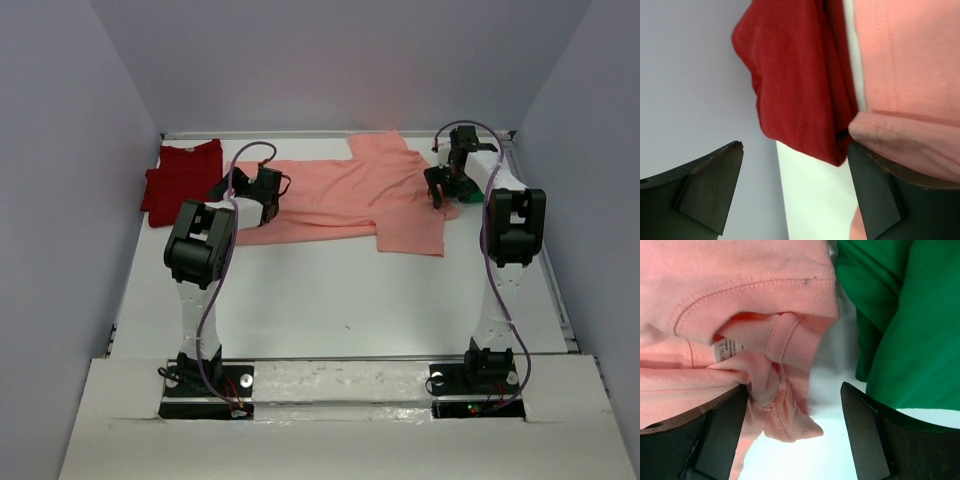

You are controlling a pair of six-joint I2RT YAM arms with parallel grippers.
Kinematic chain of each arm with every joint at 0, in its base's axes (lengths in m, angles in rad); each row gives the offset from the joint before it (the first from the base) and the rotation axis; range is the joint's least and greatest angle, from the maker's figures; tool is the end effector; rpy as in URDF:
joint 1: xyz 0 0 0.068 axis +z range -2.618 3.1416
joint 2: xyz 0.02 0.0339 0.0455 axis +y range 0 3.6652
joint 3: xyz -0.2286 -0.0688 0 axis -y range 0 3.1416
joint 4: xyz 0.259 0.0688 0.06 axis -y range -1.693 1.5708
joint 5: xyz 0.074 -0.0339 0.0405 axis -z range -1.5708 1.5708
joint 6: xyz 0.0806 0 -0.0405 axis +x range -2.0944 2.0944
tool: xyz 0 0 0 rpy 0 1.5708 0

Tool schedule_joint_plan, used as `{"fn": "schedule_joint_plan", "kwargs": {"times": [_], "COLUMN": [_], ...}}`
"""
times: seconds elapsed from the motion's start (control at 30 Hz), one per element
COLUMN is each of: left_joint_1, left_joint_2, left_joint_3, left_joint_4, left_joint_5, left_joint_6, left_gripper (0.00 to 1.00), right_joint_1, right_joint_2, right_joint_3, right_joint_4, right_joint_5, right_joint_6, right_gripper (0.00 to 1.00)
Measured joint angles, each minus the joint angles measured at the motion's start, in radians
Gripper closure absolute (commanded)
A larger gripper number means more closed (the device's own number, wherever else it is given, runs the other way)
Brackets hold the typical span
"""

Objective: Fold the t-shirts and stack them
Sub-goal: Fold the flattened tshirt in 1/3 of the way

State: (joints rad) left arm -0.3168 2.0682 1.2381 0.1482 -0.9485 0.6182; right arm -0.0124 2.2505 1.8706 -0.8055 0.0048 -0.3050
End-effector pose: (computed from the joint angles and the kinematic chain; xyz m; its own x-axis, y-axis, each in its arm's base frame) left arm 0.4405 -0.0755 0.0875 -0.7302 0.5949 -0.3359 0.0066 0.4977 0.8673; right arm 0.4845 -0.0064 0.1077 -0.8881 -0.2893 -0.3572 -0.2647 0.9572 -0.1171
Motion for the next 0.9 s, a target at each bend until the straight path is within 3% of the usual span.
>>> {"fn": "schedule_joint_plan", "kwargs": {"times": [0.23, 0.37, 0.57, 0.77, 0.9], "left_joint_1": [0.000, 0.000, 0.045, 0.094, 0.094], "left_joint_2": [-0.046, -0.186, -0.372, -0.518, -0.540], "left_joint_3": [-0.028, -0.024, 0.178, 0.140, 0.068], "left_joint_4": [0.126, 0.084, -0.309, -0.467, -0.546], "left_joint_5": [-0.071, -0.049, 0.367, 0.540, 0.609], "left_joint_6": [0.161, 0.175, -0.092, -0.220, -0.262], "left_gripper": [0.01, 0.01, 0.01, 0.01, 0.01], "right_joint_1": [0.000, 0.000, 0.000, 0.000, 0.000], "right_joint_2": [-0.059, -0.144, -0.347, -0.601, -0.660], "right_joint_3": [-0.002, -0.005, -0.069, -0.341, -0.489], "right_joint_4": [-0.021, -0.028, -0.051, -0.106, -0.142], "right_joint_5": [0.000, -0.021, -0.062, -0.114, -0.150], "right_joint_6": [-0.006, -0.010, -0.040, -0.077, -0.092], "right_gripper": [0.19, 0.19, 0.18, 0.23, 0.23]}}
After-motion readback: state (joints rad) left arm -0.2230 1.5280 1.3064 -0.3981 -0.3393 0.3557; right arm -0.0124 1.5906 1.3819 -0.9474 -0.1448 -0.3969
